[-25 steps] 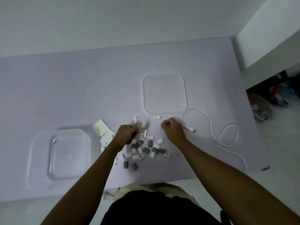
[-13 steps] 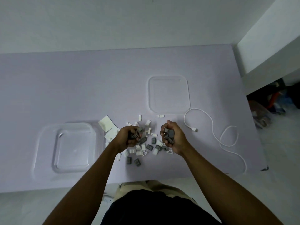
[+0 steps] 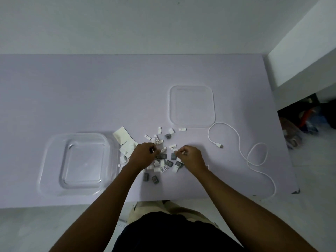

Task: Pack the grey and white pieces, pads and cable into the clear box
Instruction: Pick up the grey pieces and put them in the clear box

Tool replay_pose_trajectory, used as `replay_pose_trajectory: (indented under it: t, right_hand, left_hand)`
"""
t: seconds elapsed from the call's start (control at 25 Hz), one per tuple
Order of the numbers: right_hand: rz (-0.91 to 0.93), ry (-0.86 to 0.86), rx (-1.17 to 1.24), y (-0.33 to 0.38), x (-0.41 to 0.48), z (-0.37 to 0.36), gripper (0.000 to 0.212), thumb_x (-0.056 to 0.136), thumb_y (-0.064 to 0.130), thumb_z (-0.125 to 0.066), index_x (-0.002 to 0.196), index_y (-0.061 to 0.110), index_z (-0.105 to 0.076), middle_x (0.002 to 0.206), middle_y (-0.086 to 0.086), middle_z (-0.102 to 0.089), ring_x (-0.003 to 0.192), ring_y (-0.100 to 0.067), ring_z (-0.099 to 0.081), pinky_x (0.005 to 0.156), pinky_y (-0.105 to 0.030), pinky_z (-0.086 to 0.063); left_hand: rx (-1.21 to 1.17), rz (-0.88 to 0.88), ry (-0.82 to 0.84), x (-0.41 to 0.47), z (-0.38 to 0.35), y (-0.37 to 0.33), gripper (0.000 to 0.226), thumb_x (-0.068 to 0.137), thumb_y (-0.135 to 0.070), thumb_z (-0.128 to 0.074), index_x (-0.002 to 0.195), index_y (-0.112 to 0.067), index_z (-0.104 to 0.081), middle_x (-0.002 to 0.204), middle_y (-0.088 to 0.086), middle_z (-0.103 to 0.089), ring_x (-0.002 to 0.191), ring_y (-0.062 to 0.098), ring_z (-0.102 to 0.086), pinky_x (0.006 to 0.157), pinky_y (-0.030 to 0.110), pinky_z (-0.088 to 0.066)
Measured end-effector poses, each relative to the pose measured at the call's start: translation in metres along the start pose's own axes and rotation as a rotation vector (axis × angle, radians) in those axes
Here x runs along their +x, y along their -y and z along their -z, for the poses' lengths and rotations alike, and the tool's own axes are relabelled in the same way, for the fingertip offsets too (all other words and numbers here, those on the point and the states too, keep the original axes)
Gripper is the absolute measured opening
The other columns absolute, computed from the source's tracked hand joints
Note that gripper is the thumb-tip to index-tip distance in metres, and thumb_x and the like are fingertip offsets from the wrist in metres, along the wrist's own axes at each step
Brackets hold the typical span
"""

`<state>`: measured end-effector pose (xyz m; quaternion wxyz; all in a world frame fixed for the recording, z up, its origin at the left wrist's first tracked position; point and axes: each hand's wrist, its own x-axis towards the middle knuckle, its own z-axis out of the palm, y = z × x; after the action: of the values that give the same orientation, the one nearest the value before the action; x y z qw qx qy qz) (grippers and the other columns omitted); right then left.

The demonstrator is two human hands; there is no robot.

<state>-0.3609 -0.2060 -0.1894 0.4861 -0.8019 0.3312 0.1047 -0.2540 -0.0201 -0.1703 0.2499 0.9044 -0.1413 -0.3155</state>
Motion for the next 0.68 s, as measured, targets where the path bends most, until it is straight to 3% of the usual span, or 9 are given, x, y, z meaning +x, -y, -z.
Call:
replay_pose_trajectory:
  t: [0.16, 0.36, 0.48, 0.6, 0.68]
  right_hand:
    - [0.064, 0.021, -0.422, 0.006, 0.002, -0.014, 0.035, 0.083, 0.045, -0.074, 0.090, 0.012, -0.069, 0.084, -0.003, -0.072, 0.077, -0.021, -0.067, 0.063, -0.028, -0.049]
    - [0.066, 0.004, -0.538, 0.009, 0.007, -0.018, 0.024, 0.089, 0.034, -0.065, 0.081, 0.012, -0.065, 0.083, -0.008, -0.070, 0.077, -0.028, -0.068, 0.060, -0.028, -0.045]
    - [-0.050, 0.005, -0.094, 0.010, 0.006, -0.010, 0.022, 0.086, 0.029, -0.071, 0.076, 0.010, -0.069, 0.068, -0.001, -0.067, 0.063, -0.018, -0.064, 0.055, -0.025, -0.047]
    - [-0.256, 0.058, 0.529, 0.021, -0.004, 0.007, 0.018, 0.088, 0.021, -0.065, 0.077, 0.009, -0.070, 0.056, -0.002, -0.053, 0.046, -0.016, -0.041, 0.043, -0.023, -0.031]
    - [-0.282, 0.120, 0.686, 0.027, -0.008, 0.010, 0.018, 0.091, 0.020, -0.061, 0.078, 0.010, -0.068, 0.056, -0.002, -0.043, 0.045, -0.015, -0.032, 0.044, -0.023, -0.023]
  left_hand:
    - [0.222, -0.109, 0.017, -0.004, -0.014, -0.005, 0.031, 0.088, -0.047, -0.064, 0.113, -0.028, -0.069, 0.088, -0.002, -0.073, 0.072, 0.012, -0.060, 0.065, 0.024, -0.046]
    - [0.344, -0.170, -0.037, -0.001, -0.026, -0.012, 0.021, 0.093, -0.037, -0.059, 0.106, -0.027, -0.071, 0.095, 0.001, -0.073, 0.083, 0.020, -0.068, 0.069, 0.026, -0.049]
    - [0.301, -0.177, -0.025, 0.003, -0.029, -0.013, 0.019, 0.094, -0.034, -0.057, 0.100, -0.022, -0.071, 0.092, 0.002, -0.072, 0.081, 0.021, -0.068, 0.067, 0.026, -0.047]
    - [0.046, -0.112, -0.051, 0.005, -0.020, -0.015, 0.027, 0.093, -0.034, -0.058, 0.081, -0.011, -0.067, 0.073, 0.006, -0.067, 0.066, 0.021, -0.061, 0.059, 0.029, -0.045]
    - [-0.069, -0.088, -0.097, 0.002, -0.007, -0.013, 0.035, 0.094, -0.026, -0.055, 0.066, -0.004, -0.059, 0.062, 0.012, -0.060, 0.059, 0.024, -0.054, 0.056, 0.032, -0.039]
